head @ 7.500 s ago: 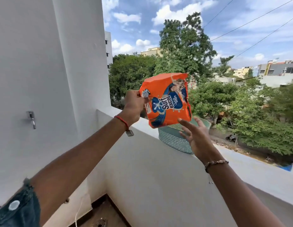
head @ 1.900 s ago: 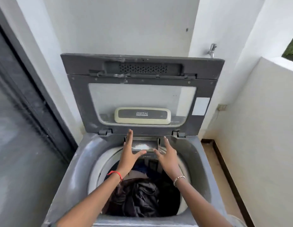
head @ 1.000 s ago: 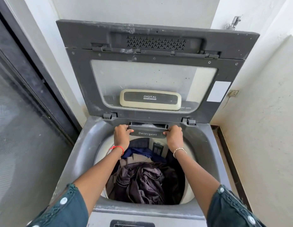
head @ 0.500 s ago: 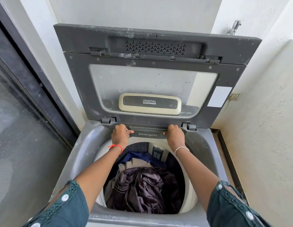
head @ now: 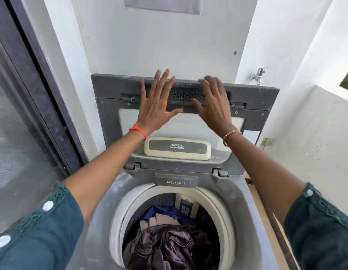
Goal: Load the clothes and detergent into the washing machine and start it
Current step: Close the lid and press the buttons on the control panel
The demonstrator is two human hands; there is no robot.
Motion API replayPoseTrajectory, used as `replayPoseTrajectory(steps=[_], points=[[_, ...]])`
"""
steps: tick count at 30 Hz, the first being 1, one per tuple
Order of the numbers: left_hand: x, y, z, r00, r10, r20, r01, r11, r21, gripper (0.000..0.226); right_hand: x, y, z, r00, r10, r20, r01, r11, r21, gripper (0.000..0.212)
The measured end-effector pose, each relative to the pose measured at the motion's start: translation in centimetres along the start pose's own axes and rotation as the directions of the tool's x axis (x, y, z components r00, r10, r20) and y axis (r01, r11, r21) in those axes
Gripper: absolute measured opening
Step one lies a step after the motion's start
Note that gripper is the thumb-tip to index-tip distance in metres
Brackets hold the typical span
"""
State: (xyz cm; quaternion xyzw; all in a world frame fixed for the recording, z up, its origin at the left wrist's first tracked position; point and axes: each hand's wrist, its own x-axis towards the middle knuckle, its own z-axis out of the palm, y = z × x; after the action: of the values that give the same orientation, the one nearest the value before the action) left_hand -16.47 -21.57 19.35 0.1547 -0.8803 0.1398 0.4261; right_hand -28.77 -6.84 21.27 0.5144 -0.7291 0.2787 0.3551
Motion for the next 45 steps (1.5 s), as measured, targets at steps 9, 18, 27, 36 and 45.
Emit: replayPoseTrajectory(steps=[9,18,27,36,45], points=[[3.2,-1.4,-1.2,0.974,-0.064,0.216,0.056,0.998,0.041,0.093,3.3,0.8,-0.5,0.949,0.134,0.287,-0.119,0.990,-0.071,0.051],[1.8,-0.2,-3.7,0.973,-0.104,0.206,0.111,0.993,-0.026,0.054,2.8,-0.7,-3.2,0.940,0.150,0.306,-0.151,0.988,-0.021,0.020],[-3.6,3.4,-9.2,0.976,-0.163,0.146,0.168,0.985,-0.023,0.035,-2.3,-4.6,-8.7,0.953,0.077,0.294,-0.037,0.990,-0.139,0.018],[-11.3,6.3,-16.2,0.915,-0.115,0.386,0.114,0.993,0.024,0.040,-10.8,-8.4,-14.1,0.883,0.027,0.470,0.007,0.998,-0.070,0.016],[-19.0,6.7,-17.9,0.705,0.084,0.704,-0.138,0.990,0.019,0.070,-19.0,-9.1,-15.5,0.642,-0.012,0.767,-0.112,0.988,0.109,0.074]])
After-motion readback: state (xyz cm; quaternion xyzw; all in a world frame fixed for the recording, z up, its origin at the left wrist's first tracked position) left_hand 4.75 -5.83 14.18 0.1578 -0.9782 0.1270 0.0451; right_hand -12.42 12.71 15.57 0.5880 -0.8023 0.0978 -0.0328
